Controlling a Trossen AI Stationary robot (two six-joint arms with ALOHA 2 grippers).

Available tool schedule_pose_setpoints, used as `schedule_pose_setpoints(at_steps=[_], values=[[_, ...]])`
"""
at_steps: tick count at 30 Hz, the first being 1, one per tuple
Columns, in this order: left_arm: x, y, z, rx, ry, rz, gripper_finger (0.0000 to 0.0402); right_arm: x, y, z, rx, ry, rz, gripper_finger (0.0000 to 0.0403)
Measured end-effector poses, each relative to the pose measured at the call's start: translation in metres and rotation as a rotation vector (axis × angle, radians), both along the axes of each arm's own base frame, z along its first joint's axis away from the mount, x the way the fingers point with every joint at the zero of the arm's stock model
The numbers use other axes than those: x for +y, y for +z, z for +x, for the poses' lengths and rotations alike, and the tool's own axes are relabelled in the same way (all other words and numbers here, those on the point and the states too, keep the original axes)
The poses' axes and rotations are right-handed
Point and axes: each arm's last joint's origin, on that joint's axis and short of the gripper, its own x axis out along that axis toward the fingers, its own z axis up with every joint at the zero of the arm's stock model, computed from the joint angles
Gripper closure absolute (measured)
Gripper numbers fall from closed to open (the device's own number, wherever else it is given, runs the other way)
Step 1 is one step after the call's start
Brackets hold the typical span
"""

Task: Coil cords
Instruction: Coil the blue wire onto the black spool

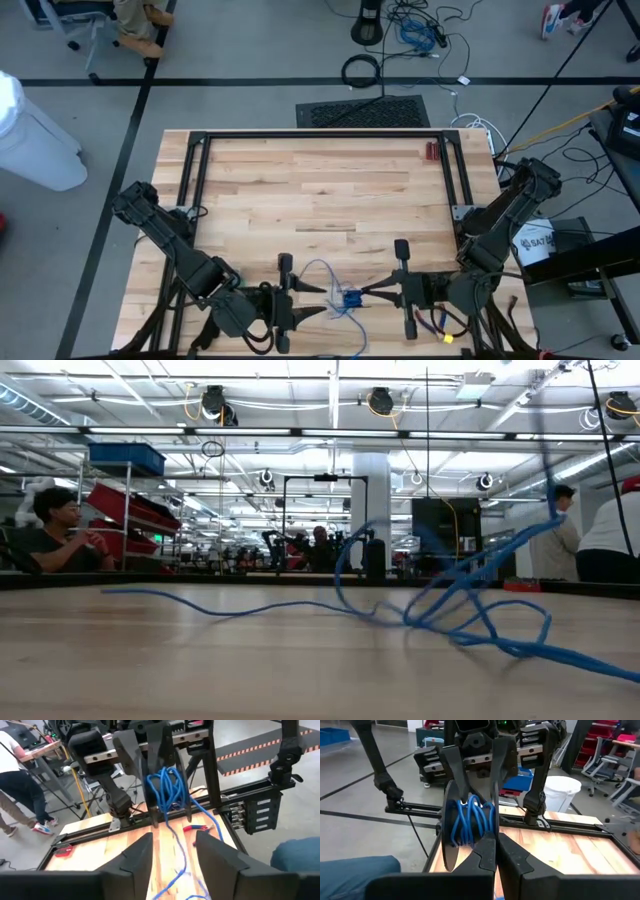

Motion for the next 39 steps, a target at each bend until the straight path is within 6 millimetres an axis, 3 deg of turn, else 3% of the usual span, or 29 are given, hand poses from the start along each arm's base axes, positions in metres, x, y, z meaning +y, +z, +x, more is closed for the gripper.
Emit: schedule_pose_setpoints(at_steps=[12, 26, 33, 39], values=[[0.001, -0.004, 0.006, 0.003, 0.013, -0.059, 0.023, -0.013, 0.024, -0.025, -0.08, -0.171, -0.055, 0.0403], [0.01, -0.068, 0.065, 0.091, 0.128, -0.06, 0.023, -0.001, 0.032, -0.05, -0.122, -0.265, -0.114, 0.0403], [0.015, -0.079, 0.086, 0.032, 0.129, -0.12, 0.023, 0.006, 0.039, -0.062, -0.147, -0.278, -0.137, 0.0403], [0.014, -0.077, 0.091, -0.032, 0.121, -0.168, 0.023, 0.01, 0.042, -0.071, -0.153, -0.298, -0.148, 0.0403]])
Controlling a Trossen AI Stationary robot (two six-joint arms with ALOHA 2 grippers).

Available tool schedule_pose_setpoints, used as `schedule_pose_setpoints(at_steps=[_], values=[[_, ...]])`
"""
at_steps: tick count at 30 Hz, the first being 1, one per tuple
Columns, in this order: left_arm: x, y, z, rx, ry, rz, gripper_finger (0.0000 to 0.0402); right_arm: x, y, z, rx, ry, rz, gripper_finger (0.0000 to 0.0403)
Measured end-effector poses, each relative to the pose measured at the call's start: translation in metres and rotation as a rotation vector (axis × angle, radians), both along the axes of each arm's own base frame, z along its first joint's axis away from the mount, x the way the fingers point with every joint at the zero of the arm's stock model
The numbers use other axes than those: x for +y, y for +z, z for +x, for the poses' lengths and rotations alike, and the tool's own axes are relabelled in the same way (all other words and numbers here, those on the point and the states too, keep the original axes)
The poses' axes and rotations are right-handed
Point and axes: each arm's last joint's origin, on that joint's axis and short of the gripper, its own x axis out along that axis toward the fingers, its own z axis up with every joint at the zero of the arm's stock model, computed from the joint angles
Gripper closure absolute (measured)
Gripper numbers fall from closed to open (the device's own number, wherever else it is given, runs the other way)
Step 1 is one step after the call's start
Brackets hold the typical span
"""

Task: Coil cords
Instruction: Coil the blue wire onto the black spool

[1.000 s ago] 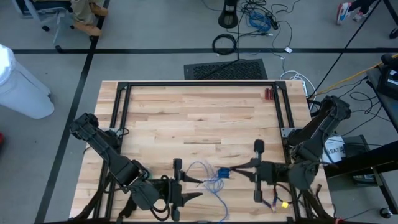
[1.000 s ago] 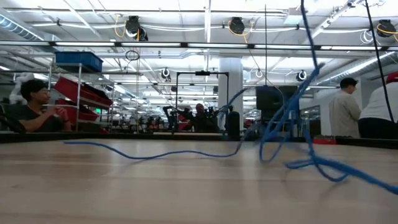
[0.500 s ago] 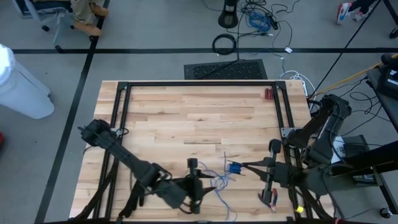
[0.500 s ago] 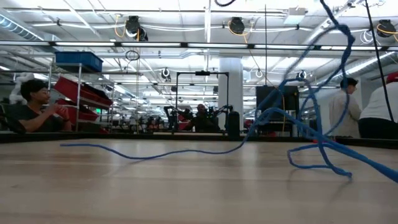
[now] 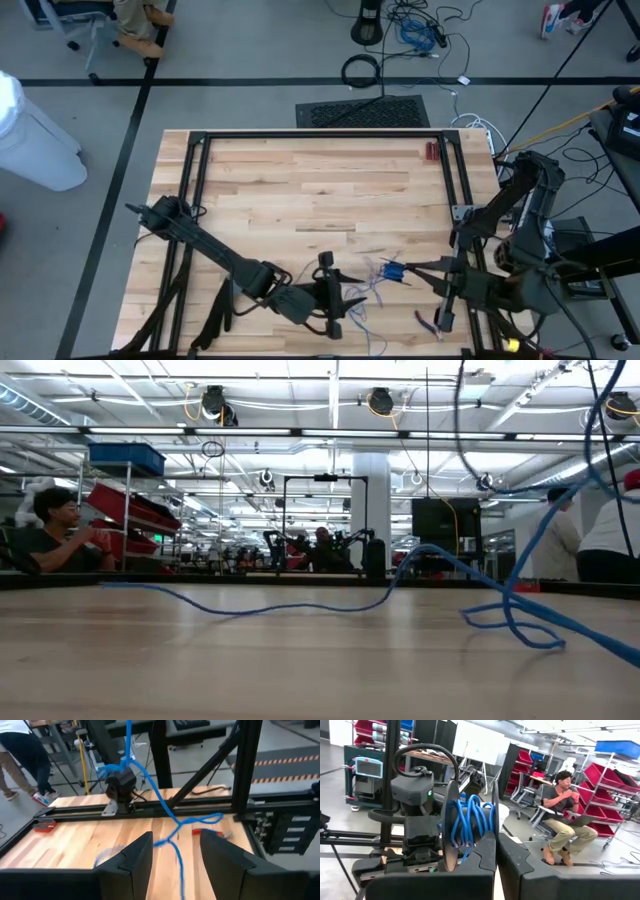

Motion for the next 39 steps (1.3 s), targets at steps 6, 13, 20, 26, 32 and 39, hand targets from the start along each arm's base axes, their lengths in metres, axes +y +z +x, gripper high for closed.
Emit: schedule_pose_setpoints(at_steps=[6, 13, 20, 26, 32, 39], values=[[-0.001, 0.004, 0.001, -0.043, 0.0, -0.027, 0.023, 0.001, 0.0, -0.001, 0.001, 0.007, -0.004, 0.0403], [-0.001, 0.007, 0.001, -0.071, 0.0, -0.044, 0.023, 0.0, 0.0, 0.0, 0.001, 0.006, -0.005, 0.0403], [0.0, 0.008, 0.001, -0.08, 0.038, -0.064, 0.023, -0.001, 0.0, 0.002, 0.001, 0.001, -0.005, 0.0403], [0.003, 0.008, 0.003, -0.087, 0.064, -0.064, 0.023, -0.001, -0.001, 0.004, 0.001, -0.005, -0.004, 0.0403], [-0.001, -0.001, 0.012, -0.147, 0.061, -0.096, 0.0234, -0.001, -0.001, 0.005, 0.002, -0.006, -0.005, 0.0403], [-0.001, -0.023, 0.024, -0.134, 0.132, -0.004, 0.0322, -0.001, -0.001, 0.005, 0.002, -0.005, -0.006, 0.0403]])
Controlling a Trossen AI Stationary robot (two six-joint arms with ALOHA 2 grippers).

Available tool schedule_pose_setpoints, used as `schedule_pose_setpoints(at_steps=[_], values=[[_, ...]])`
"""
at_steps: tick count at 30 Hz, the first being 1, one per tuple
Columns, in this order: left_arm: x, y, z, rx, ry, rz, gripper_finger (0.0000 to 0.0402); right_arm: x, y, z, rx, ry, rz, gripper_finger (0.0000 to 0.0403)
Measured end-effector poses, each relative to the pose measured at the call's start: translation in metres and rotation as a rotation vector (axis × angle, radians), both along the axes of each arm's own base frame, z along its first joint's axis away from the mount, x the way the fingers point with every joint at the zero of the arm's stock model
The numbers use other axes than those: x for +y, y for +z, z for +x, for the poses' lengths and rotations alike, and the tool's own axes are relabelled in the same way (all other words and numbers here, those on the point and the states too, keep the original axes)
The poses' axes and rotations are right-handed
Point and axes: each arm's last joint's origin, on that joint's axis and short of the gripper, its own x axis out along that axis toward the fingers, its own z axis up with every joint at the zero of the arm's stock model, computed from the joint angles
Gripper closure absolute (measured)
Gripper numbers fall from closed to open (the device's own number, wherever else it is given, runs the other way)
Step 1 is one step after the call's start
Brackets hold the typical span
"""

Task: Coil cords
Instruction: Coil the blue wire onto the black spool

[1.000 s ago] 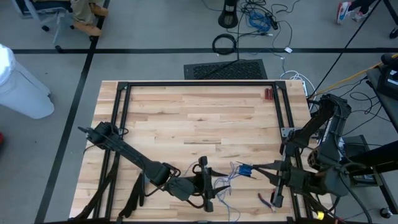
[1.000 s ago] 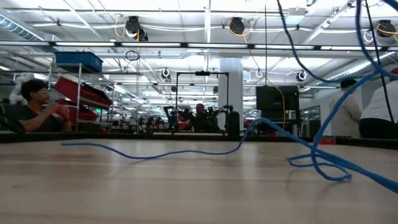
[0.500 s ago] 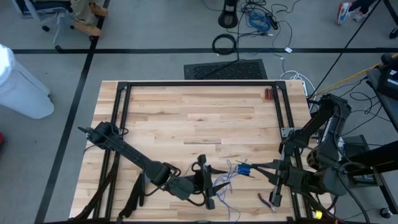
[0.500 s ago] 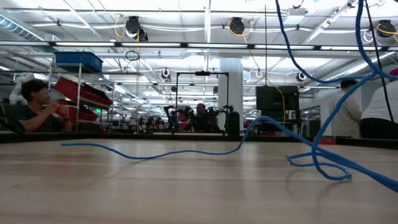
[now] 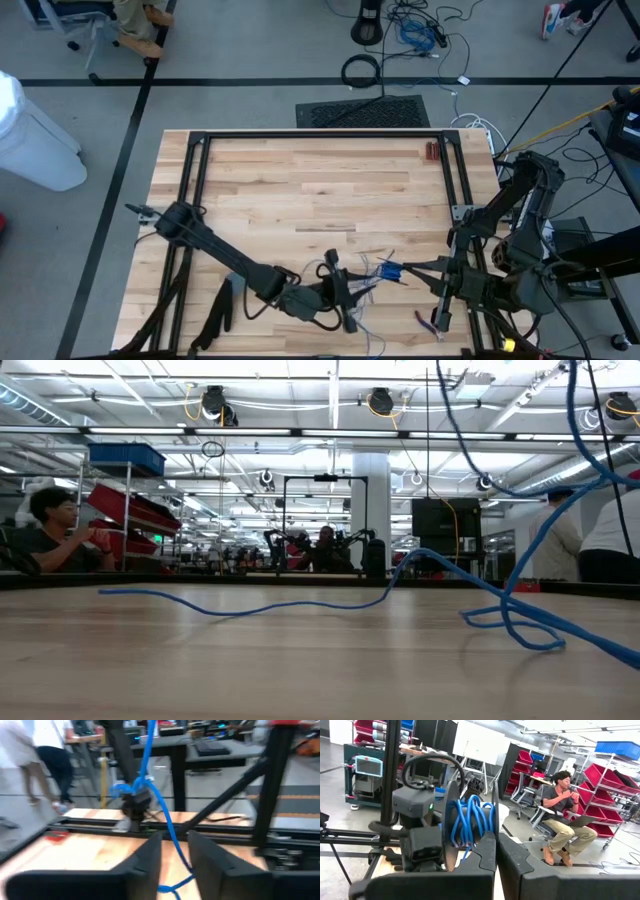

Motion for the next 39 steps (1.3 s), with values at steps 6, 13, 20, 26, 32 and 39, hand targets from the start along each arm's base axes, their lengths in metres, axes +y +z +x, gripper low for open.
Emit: schedule_pose_setpoints(at_steps=[6, 13, 20, 26, 32, 39], values=[[0.0, -0.007, -0.001, 0.069, 0.019, 0.122, 0.0391, 0.001, 0.001, -0.003, 0.004, -0.018, -0.016, 0.0403], [0.007, -0.027, -0.007, 0.313, 0.07, 0.334, 0.0397, 0.009, 0.008, -0.021, -0.003, -0.035, -0.015, 0.0403], [0.018, -0.037, -0.011, 0.426, 0.146, 0.391, 0.0398, 0.015, 0.013, -0.036, -0.01, 0.001, -0.001, 0.0403], [0.02, -0.043, -0.017, 0.518, 0.139, 0.449, 0.0399, 0.018, 0.015, -0.042, -0.019, 0.026, 0.021, 0.0403], [0.021, -0.045, -0.018, 0.536, 0.136, 0.46, 0.0398, 0.017, 0.015, -0.043, -0.006, -0.02, 0.025, 0.0403], [0.019, -0.041, -0.016, 0.489, 0.135, 0.429, 0.0375, 0.015, 0.014, -0.039, -0.005, -0.032, 0.02, 0.0403]])
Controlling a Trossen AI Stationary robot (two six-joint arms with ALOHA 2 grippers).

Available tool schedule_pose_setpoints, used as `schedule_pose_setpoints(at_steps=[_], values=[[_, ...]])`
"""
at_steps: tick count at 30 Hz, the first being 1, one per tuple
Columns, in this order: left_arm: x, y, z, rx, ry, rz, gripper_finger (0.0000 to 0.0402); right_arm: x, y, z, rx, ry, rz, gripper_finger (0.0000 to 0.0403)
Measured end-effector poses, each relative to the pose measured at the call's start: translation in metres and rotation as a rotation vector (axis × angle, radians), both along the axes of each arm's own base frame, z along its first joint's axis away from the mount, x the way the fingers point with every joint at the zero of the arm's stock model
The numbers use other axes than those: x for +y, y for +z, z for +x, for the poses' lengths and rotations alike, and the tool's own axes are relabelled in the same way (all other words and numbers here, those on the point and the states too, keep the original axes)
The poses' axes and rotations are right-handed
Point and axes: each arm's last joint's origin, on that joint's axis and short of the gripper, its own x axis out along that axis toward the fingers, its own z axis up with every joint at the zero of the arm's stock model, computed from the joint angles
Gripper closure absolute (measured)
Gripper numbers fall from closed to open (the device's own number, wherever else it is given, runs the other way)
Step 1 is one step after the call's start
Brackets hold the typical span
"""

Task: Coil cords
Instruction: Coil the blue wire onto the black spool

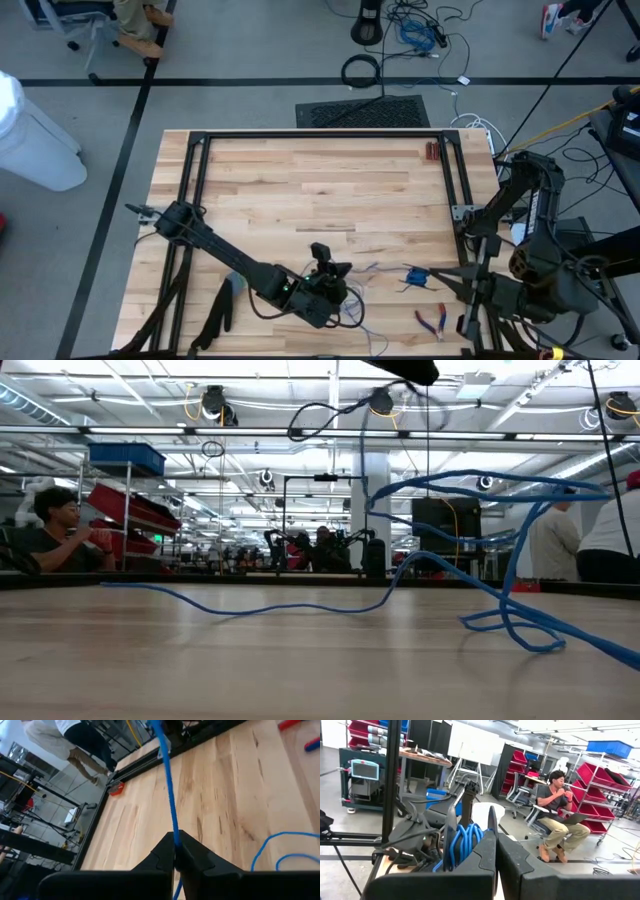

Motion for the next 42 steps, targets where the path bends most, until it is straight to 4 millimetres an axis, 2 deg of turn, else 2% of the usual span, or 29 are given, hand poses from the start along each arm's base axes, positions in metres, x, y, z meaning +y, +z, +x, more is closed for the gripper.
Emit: schedule_pose_setpoints(at_steps=[4, 11, 17, 20, 26, 35, 42], values=[[-0.005, 0.008, -0.006, -0.004, -0.031, -0.011, 0.0352, -0.002, -0.001, 0.004, 0.002, -0.017, -0.005, 0.0403], [-0.021, 0.049, -0.034, -0.084, -0.085, -0.055, 0.0284, -0.004, -0.004, 0.012, 0.009, -0.044, -0.02, 0.0403], [-0.031, 0.089, -0.062, -0.241, -0.016, -0.062, 0.0275, -0.007, -0.006, 0.021, 0.003, -0.037, -0.019, 0.0403], [-0.034, 0.1, -0.073, -0.26, -0.029, -0.076, 0.0275, -0.009, -0.008, 0.027, -0.002, -0.019, -0.019, 0.0403], [-0.043, 0.105, -0.084, -0.248, -0.074, -0.061, 0.0265, -0.015, -0.012, 0.038, 0.003, -0.025, -0.024, 0.0403], [-0.044, 0.106, -0.084, -0.268, -0.072, -0.077, 0.0193, -0.019, -0.014, 0.047, 0.002, 0.009, -0.013, 0.0403], [-0.043, 0.114, -0.08, -0.334, -0.055, -0.098, 0.0187, -0.022, -0.017, 0.053, 0.007, 0.029, -0.005, 0.0403]])
